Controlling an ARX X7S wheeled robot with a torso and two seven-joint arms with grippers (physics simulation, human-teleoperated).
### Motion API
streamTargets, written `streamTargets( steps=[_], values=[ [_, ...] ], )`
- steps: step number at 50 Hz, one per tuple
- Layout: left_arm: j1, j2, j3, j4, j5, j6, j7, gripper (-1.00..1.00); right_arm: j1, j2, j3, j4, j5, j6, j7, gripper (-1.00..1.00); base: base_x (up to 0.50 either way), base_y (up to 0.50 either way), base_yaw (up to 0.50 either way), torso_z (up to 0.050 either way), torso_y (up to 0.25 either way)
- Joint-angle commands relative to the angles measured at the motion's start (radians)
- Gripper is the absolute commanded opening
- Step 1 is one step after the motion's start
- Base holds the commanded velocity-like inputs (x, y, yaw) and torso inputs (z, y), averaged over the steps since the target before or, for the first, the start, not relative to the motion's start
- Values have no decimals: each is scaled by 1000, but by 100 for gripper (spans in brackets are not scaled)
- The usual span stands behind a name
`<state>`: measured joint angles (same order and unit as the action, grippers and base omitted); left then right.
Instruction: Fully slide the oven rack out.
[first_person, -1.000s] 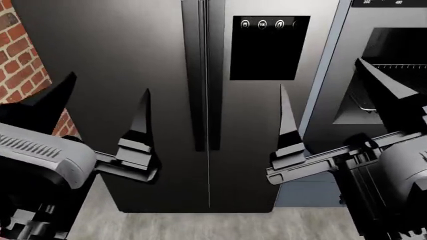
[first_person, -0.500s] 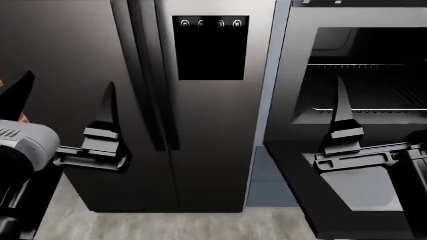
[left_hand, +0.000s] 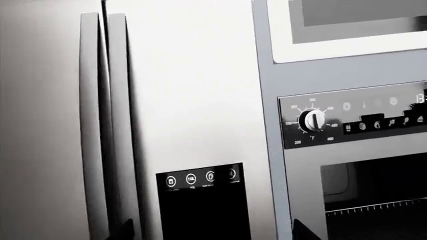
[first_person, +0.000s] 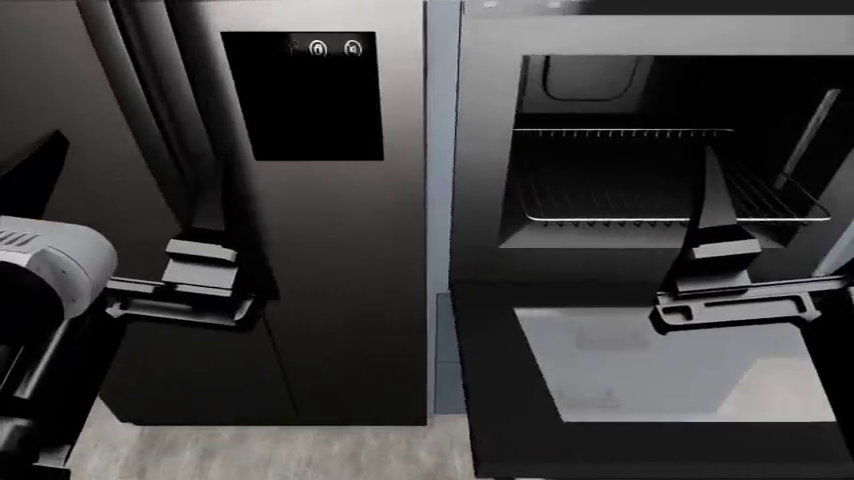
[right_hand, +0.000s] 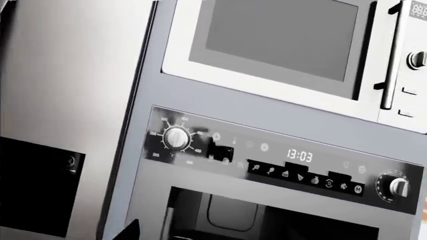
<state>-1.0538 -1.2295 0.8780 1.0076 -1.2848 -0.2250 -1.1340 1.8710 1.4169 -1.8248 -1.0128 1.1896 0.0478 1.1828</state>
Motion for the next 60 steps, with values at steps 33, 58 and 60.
streamTargets(
  steps=[33, 58, 60],
  values=[
    [-18, 15, 8, -11, -16, -12, 0, 100, -6, 6, 9, 10, 13, 8, -5, 100, 0, -500, 0, 0, 0],
    [6, 15, 7, -12, 4, 30, 23, 100, -23, -8, 13, 18, 5, 4, -4, 100, -1, -499, 0, 0, 0],
    [11, 13, 7, -13, 6, 39, 27, 100, -28, -11, 10, 20, 2, 2, -4, 100, 8, -201, 0, 0, 0]
  ],
)
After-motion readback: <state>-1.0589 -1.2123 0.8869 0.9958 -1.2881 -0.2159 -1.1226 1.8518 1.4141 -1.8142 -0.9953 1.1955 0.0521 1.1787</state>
